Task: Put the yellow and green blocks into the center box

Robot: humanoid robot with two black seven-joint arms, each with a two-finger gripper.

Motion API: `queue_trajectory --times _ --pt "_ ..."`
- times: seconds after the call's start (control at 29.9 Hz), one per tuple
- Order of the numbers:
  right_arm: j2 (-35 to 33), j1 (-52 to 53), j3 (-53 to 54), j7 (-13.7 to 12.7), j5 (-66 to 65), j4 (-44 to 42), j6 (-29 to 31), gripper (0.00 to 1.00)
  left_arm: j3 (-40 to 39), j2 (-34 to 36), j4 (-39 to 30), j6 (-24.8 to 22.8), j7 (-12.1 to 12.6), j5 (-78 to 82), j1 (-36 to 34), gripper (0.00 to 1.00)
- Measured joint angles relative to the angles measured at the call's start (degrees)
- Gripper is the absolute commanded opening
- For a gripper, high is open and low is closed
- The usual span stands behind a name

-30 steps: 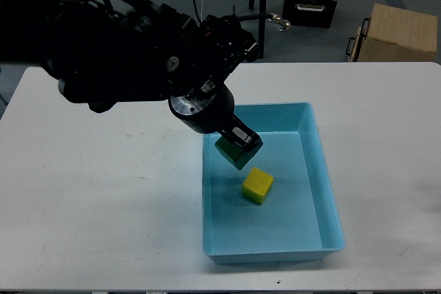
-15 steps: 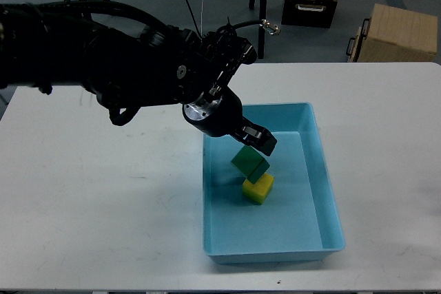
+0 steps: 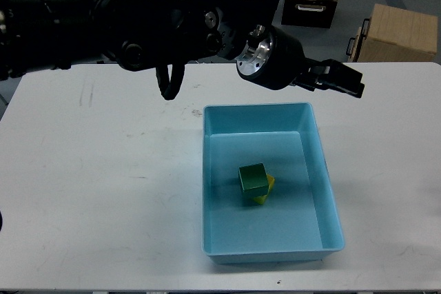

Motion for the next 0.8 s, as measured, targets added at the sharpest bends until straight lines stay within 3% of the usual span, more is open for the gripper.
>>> queue_trajectory --times 0.27,0.44,0.5,0.64,0.8 --pt "-0.82 0.38 0.11 0.0 0.0 -0.2 0.0 1.0 -11.54 15.18 0.05 0.01 -0.98 -16.69 0.17 0.94" --pt "-0.94 0.69 0.07 0.0 0.0 -0.28 0.0 1.0 -15.43 23.66 -0.01 0.01 -7.59 -19.86 4.08 0.96" --pt "-0.96 0.75 -0.13 -0.01 0.0 -0.33 0.0 1.0 -18.23 26.86 0.31 0.01 -9.26 -20.06 7.86 0.96" --pt "-0.89 1.22 -0.79 -0.04 -0.63 -0.36 0.0 1.0 -28.1 31.03 2.45 0.01 -10.0 -20.21 17.96 0.96" --pt "-0.18 2.23 -1.69 -0.04 -2.84 -0.31 0.0 1.0 -46.61 33.18 5.2 0.02 -10.11 -20.36 34.01 0.96"
